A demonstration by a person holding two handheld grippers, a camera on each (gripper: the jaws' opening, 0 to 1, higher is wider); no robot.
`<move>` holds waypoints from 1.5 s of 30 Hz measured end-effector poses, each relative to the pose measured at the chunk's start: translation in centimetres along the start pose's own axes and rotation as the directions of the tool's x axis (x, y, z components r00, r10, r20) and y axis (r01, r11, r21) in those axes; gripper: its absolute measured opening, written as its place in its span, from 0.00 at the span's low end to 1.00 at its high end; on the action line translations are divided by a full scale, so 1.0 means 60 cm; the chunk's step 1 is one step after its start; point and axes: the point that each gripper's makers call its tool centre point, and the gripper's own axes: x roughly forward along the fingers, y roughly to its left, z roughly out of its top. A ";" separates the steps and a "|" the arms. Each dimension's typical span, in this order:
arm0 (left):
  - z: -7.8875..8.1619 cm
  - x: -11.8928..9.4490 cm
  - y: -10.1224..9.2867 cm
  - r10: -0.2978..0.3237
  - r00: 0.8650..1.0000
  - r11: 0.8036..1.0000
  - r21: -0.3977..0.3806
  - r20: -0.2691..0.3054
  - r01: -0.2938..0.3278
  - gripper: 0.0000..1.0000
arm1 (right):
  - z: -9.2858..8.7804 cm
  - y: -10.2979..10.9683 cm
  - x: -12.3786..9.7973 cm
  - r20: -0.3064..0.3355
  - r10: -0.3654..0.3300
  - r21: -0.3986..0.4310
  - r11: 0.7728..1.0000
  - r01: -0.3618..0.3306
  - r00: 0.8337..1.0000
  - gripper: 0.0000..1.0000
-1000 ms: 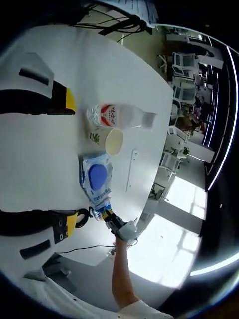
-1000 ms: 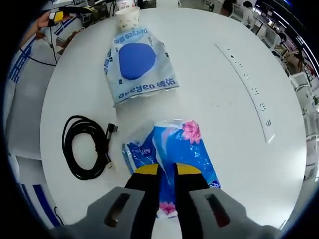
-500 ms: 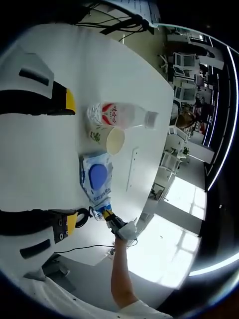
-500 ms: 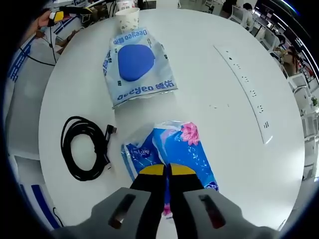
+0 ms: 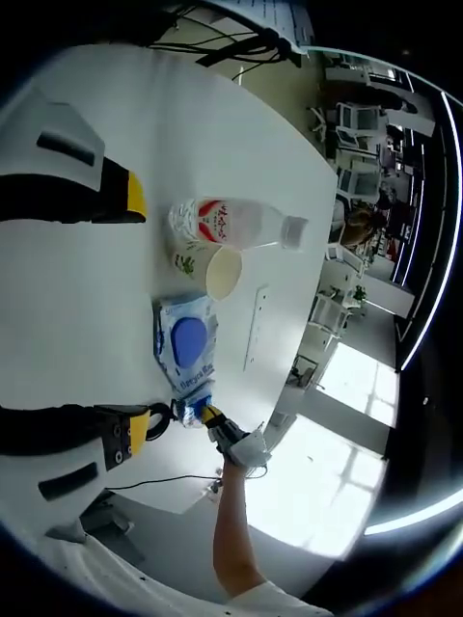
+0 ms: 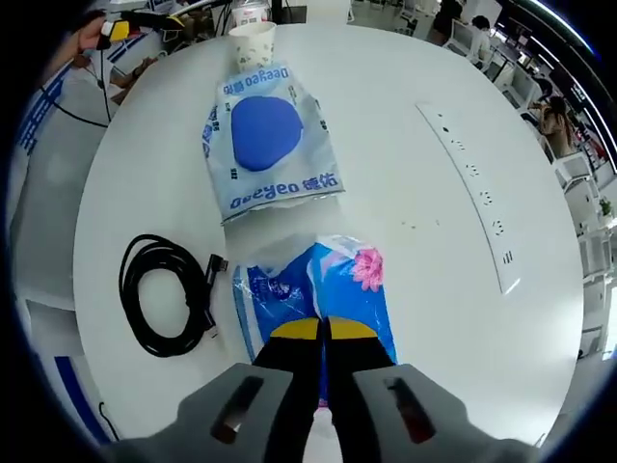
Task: Arrange the tabletop items into an orderly group along one side of the table until the central work area is clear of visible clutter.
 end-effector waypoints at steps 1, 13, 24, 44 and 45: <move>0.000 0.000 0.000 0.001 1.000 1.000 -0.001 0.001 -0.001 0.78 | 0.002 0.001 0.000 0.002 0.000 -0.006 1.000 0.000 1.000 0.00; -0.004 -0.001 0.000 0.001 1.000 1.000 -0.010 0.004 -0.001 0.78 | 0.029 -0.002 -0.001 0.038 -0.018 -0.081 0.997 0.021 0.999 0.00; -0.004 -0.001 -0.001 -0.001 1.000 1.000 -0.013 0.004 0.001 0.77 | 0.038 0.006 0.007 0.039 -0.012 -0.143 0.990 0.017 0.999 0.00; -0.007 0.002 -0.007 -0.010 1.000 1.000 -0.021 0.003 0.010 0.77 | 0.036 0.007 0.018 0.038 -0.014 -0.107 0.994 0.018 0.999 0.02; -0.007 0.002 -0.007 -0.010 1.000 1.000 -0.020 0.004 0.010 0.77 | 0.036 0.007 0.017 0.040 -0.014 -0.106 0.994 0.019 0.999 0.03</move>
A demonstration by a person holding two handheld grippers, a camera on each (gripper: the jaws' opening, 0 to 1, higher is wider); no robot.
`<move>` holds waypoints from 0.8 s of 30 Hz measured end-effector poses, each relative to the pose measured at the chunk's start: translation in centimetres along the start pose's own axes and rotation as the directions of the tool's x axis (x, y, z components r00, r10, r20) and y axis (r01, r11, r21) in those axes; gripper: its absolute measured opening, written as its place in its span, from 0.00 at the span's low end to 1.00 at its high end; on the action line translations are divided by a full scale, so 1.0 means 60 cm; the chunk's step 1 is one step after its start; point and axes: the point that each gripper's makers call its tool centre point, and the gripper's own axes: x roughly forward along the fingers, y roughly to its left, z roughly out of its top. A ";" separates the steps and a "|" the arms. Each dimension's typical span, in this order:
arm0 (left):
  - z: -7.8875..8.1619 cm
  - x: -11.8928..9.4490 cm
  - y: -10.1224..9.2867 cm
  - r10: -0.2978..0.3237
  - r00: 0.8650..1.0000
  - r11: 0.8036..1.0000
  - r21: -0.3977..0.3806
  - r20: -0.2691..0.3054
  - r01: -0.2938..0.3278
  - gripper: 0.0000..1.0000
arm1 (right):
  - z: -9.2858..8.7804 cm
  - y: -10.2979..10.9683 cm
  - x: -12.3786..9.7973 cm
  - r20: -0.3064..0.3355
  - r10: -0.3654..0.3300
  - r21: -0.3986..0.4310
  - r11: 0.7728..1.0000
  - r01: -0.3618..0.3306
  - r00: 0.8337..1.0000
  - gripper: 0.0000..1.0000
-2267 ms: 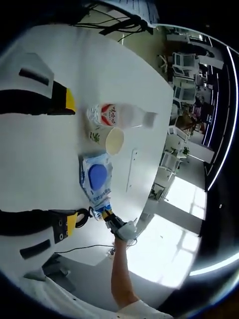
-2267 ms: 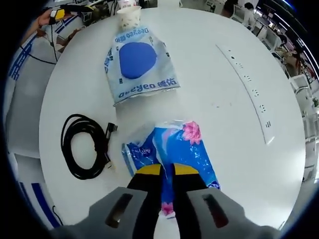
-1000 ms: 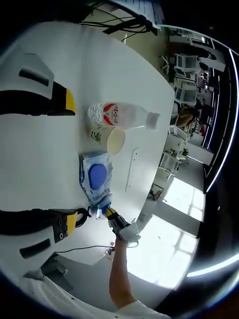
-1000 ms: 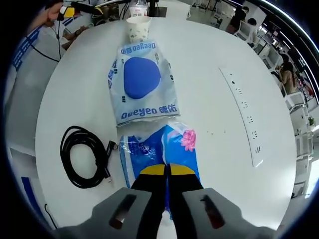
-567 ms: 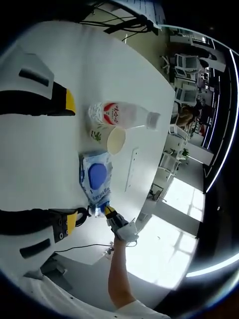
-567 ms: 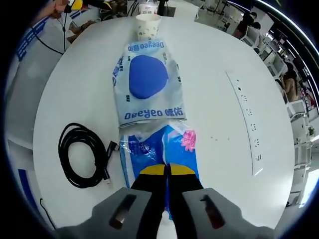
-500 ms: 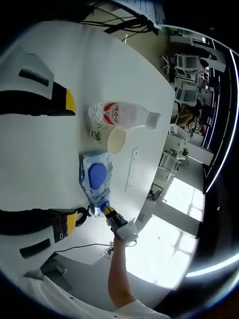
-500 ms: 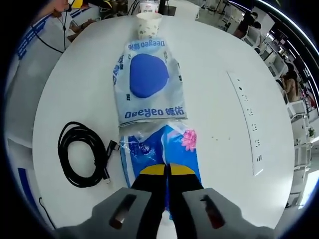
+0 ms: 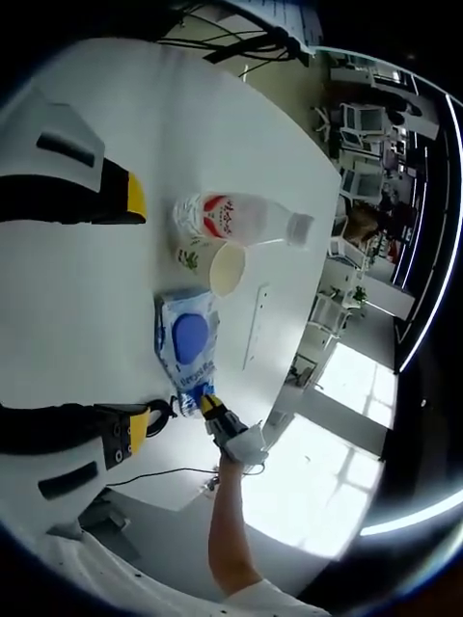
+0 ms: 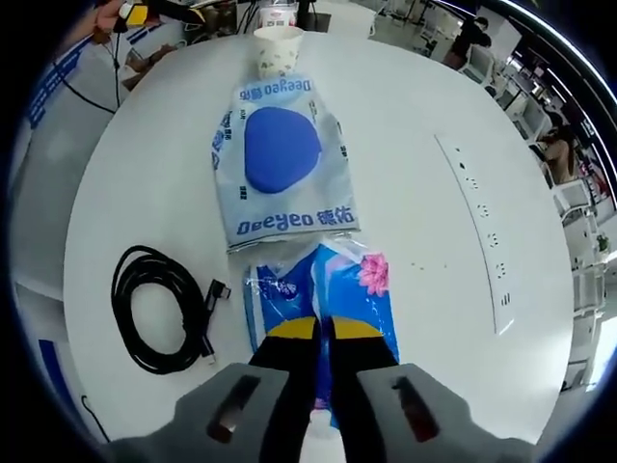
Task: Arrange the tabletop items into an orderly group along one side of the table until the central work area is clear of visible clutter.
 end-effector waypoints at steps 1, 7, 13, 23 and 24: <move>0.000 0.000 0.000 0.001 1.000 1.000 0.001 0.000 -0.001 0.77 | 0.000 0.001 0.000 0.002 0.001 0.003 1.000 -0.001 1.000 0.03; 0.000 -0.001 0.001 -0.001 1.000 1.000 0.005 -0.002 0.001 0.77 | 0.000 0.000 -0.003 0.008 -0.003 0.008 1.000 0.003 1.000 0.09; 0.000 -0.002 0.003 0.002 1.000 1.000 0.009 -0.003 -0.002 0.77 | -0.001 0.001 -0.005 0.014 -0.008 0.011 1.000 0.008 1.000 0.14; -0.001 -0.008 0.004 0.004 1.000 1.000 0.012 0.000 -0.004 0.78 | -0.001 0.004 -0.008 0.015 -0.012 0.013 1.000 0.012 1.000 0.21; -0.001 -0.008 0.004 0.003 1.000 1.000 0.014 0.000 -0.003 0.78 | 0.001 0.004 -0.009 0.019 -0.014 0.013 1.000 0.013 1.000 0.21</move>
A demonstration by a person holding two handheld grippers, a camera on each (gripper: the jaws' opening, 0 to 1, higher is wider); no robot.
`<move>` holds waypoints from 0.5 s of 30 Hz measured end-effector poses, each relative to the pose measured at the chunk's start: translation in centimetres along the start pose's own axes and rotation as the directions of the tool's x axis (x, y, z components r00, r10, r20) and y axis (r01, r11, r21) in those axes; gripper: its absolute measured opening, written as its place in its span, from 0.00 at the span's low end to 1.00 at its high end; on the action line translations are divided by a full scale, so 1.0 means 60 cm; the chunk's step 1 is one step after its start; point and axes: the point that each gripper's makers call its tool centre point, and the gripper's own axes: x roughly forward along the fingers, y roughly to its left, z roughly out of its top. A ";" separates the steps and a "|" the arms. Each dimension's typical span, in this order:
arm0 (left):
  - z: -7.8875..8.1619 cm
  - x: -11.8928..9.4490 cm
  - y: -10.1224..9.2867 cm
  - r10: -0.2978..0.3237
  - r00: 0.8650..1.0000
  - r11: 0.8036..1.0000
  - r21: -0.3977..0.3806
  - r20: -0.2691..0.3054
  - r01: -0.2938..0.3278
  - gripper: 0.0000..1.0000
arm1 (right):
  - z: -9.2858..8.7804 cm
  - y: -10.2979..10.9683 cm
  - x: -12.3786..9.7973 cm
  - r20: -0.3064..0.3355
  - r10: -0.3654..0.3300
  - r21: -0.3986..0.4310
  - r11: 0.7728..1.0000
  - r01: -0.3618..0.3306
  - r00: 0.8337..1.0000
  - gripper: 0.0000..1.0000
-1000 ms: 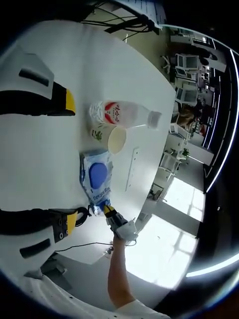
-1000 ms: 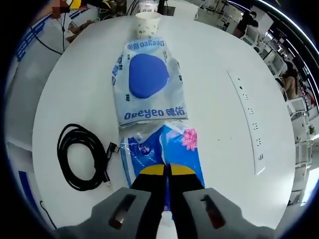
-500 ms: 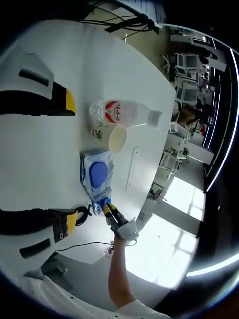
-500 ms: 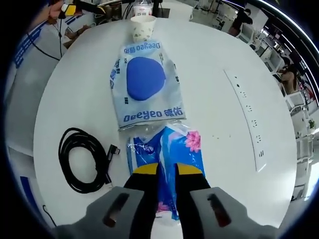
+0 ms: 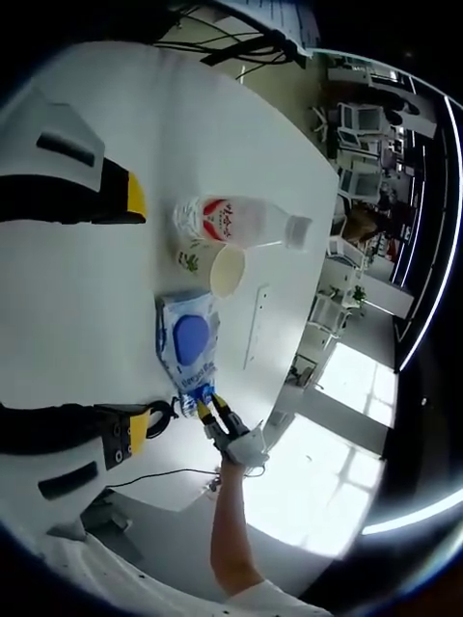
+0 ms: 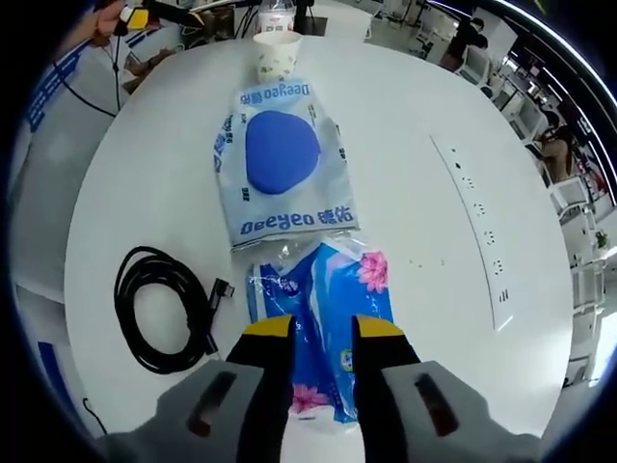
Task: Arrange the tabletop items into an orderly group along one side of the table until the central work area is clear of visible clutter.
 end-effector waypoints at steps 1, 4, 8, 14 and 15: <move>-0.001 0.000 0.000 0.000 1.000 1.000 0.003 -0.002 0.000 0.78 | 0.001 0.000 -0.001 0.001 -0.001 0.003 1.000 0.001 1.000 0.22; 0.000 -0.002 -0.001 -0.001 1.000 1.000 0.006 -0.002 0.001 0.78 | 0.001 0.001 -0.003 0.002 -0.003 0.007 1.000 0.003 1.000 0.23; 0.000 -0.003 -0.002 -0.002 1.000 1.000 0.010 -0.002 0.002 0.78 | 0.001 0.002 -0.007 0.006 -0.010 0.014 1.000 0.010 1.000 0.26; 0.001 -0.007 -0.005 -0.005 1.000 1.000 0.017 -0.002 0.005 0.79 | 0.002 0.005 -0.015 0.019 -0.020 0.025 0.999 0.020 1.000 0.31; 0.001 -0.008 -0.005 -0.007 1.000 1.000 0.018 -0.002 0.008 0.79 | 0.003 0.005 -0.016 0.024 -0.022 0.031 0.999 0.021 0.999 0.32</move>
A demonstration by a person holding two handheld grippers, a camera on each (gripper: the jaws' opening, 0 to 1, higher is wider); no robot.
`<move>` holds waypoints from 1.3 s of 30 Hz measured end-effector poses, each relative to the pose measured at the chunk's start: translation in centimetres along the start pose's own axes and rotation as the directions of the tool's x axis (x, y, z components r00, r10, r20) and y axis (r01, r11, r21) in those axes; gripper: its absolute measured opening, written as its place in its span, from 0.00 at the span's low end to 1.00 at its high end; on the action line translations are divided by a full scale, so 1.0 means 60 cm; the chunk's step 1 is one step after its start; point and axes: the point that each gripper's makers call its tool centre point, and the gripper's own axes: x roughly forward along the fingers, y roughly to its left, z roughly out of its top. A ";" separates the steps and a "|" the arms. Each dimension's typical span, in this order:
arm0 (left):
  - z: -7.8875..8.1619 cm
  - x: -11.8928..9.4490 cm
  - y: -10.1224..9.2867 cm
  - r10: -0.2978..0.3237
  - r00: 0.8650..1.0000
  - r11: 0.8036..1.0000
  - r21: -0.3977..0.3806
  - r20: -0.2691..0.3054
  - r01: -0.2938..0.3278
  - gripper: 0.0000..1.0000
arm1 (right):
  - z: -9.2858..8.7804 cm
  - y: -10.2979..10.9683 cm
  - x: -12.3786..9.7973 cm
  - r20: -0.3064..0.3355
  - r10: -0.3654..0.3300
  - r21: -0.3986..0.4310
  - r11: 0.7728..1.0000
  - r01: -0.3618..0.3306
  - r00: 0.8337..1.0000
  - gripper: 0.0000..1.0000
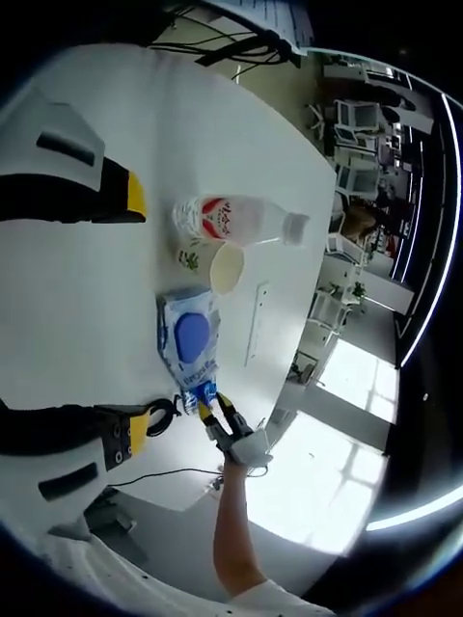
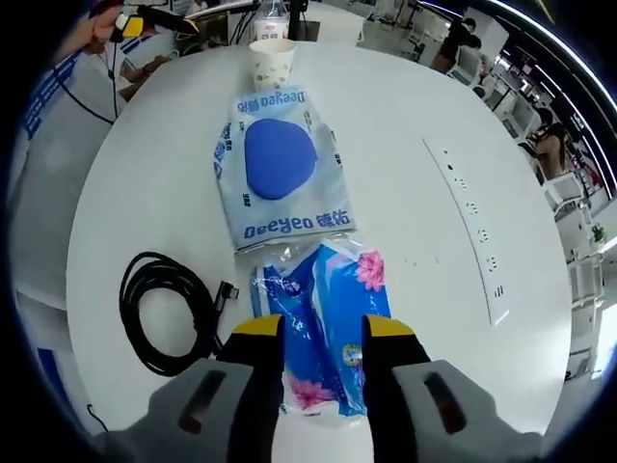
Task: Arrange the tabletop items into an orderly group along one side of the table until the central work area is clear of visible clutter.
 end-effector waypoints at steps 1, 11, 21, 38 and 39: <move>0.001 0.000 0.000 0.000 1.000 1.000 0.003 0.000 0.000 0.79 | 0.000 0.000 -0.001 0.001 -0.002 0.003 1.000 0.002 1.000 0.34; 0.003 -0.004 -0.005 -0.014 1.000 1.000 0.028 -0.007 0.014 0.80 | -0.002 -0.001 -0.019 0.020 -0.028 0.027 0.999 0.027 0.999 0.40; 0.009 -0.008 -0.016 -0.037 0.999 0.997 0.069 -0.020 0.038 0.84 | 0.002 0.002 -0.043 0.048 -0.061 0.053 0.997 0.059 0.997 0.46; 0.015 -0.019 -0.033 -0.071 0.996 0.987 0.139 -0.050 0.077 0.87 | 0.006 0.023 -0.101 0.113 -0.136 0.131 0.984 0.121 0.984 0.54; 0.016 -0.020 -0.034 -0.073 0.996 0.986 0.143 -0.051 0.080 0.87 | 0.006 0.025 -0.104 0.116 -0.139 0.134 0.983 0.123 0.984 0.54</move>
